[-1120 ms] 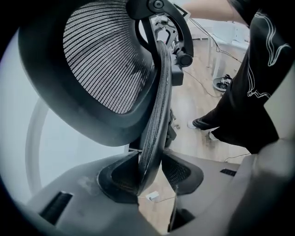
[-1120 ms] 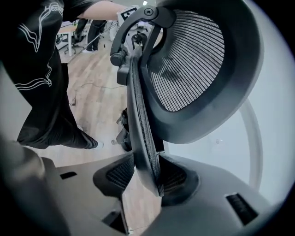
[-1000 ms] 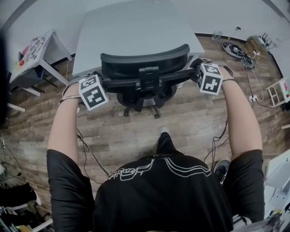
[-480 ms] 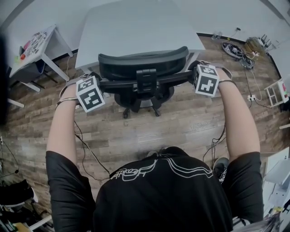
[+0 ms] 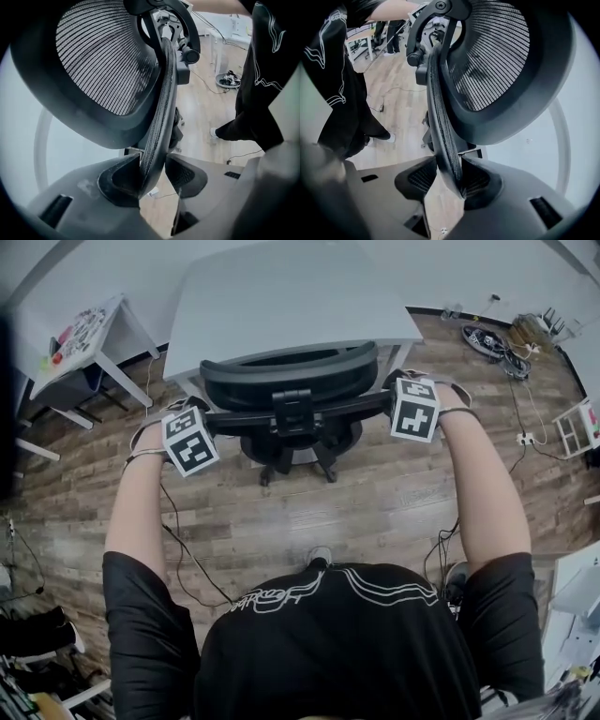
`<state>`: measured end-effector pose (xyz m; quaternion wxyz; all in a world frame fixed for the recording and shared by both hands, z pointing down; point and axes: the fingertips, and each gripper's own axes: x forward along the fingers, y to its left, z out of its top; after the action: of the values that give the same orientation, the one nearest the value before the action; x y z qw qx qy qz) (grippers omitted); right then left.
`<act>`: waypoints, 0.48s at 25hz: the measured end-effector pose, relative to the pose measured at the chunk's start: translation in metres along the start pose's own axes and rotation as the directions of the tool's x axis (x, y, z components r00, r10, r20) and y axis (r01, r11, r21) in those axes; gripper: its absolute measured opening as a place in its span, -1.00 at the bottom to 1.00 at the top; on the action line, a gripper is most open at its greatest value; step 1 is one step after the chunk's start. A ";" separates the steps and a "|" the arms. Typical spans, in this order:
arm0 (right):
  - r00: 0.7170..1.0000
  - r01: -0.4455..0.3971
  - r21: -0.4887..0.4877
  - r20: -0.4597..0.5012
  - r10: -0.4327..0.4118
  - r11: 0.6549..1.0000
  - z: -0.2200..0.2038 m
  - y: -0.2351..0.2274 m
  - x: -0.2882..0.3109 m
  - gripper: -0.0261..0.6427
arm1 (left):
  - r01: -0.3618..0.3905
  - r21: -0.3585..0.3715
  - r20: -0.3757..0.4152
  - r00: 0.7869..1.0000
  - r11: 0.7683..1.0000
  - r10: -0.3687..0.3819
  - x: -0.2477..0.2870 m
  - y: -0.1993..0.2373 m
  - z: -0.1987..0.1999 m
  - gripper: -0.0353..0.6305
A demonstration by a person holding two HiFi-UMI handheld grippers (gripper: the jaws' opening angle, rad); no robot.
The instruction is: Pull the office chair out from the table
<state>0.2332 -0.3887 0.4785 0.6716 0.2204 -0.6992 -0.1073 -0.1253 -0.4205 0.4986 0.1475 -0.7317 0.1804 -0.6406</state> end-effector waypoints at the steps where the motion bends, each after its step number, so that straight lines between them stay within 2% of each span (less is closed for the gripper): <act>1: 1.000 0.000 -0.003 0.008 0.000 1.000 0.000 0.004 -0.002 -0.38 | -0.004 -0.002 -0.004 1.000 1.000 0.004 -0.002 -0.003 -0.001 -0.41; 7: 0.999 -0.020 -0.023 0.037 0.021 1.000 0.005 0.037 -0.015 -0.38 | -0.009 -0.005 -0.045 0.999 1.000 0.009 -0.014 -0.032 -0.011 -0.41; 12: 0.999 -0.011 -0.030 0.046 0.012 1.000 -0.001 0.086 -0.022 -0.38 | -0.050 -0.011 -0.042 0.998 0.999 0.050 -0.022 -0.080 -0.017 -0.40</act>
<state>0.2199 -0.3031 0.4974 0.6589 0.2039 -0.7143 -0.1187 -0.1390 -0.3393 0.5177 0.1552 -0.7143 0.2054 -0.6508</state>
